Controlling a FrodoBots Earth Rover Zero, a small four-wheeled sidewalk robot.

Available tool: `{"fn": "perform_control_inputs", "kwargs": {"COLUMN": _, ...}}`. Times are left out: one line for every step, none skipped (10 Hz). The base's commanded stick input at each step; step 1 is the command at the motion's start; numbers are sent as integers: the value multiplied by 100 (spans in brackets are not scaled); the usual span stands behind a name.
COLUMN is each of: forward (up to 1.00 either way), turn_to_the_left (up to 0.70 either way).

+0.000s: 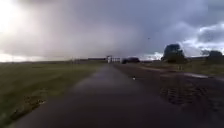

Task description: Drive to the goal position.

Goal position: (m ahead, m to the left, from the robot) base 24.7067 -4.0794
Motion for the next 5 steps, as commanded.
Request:
{"fn": "perform_control_inputs", "kwargs": {"forward": 70, "turn_to_the_left": 0}}
{"fn": "perform_control_inputs", "kwargs": {"forward": 70, "turn_to_the_left": 0}}
{"fn": "perform_control_inputs", "kwargs": {"forward": 70, "turn_to_the_left": 0}}
{"fn": "perform_control_inputs", "kwargs": {"forward": 70, "turn_to_the_left": 0}}
{"fn": "perform_control_inputs", "kwargs": {"forward": 70, "turn_to_the_left": 0}}
